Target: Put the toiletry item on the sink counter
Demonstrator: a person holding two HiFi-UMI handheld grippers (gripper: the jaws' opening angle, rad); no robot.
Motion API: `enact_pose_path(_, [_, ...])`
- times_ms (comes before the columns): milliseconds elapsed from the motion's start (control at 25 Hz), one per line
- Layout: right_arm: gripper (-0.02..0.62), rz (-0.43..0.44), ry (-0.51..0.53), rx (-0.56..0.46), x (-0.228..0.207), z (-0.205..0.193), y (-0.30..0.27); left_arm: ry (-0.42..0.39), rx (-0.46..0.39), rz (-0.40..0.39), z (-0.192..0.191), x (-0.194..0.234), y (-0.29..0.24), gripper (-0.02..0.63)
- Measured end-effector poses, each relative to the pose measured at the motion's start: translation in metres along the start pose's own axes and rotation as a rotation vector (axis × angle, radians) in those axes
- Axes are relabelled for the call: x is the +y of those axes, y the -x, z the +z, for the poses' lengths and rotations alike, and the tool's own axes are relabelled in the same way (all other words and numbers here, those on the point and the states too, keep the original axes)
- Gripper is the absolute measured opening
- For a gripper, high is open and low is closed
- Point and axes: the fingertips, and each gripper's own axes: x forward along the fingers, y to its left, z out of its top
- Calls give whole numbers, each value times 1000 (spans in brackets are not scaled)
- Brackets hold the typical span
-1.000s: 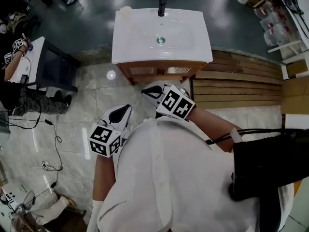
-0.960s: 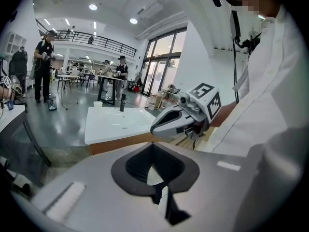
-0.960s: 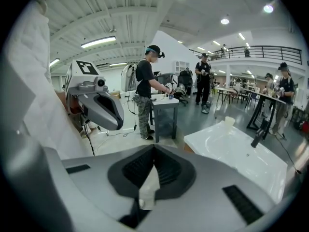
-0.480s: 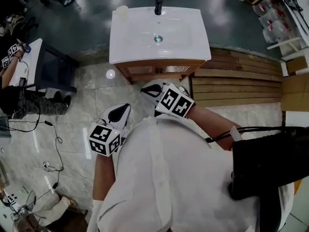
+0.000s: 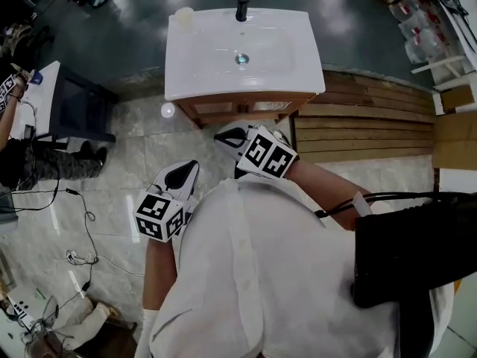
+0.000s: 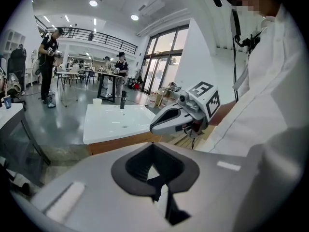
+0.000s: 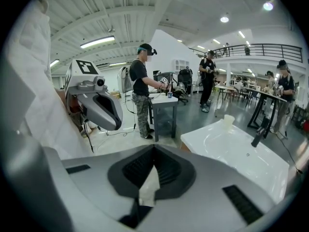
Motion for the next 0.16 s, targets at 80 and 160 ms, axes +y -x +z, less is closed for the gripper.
enact_pose_path(80, [6, 1, -1, 3, -7, -1, -3, 4, 4, -3, 1, 5, -4, 6])
enact_pose_path(160, [6, -1, -5, 7, -13, -3, -7, 7, 9, -7, 1, 10, -9, 6])
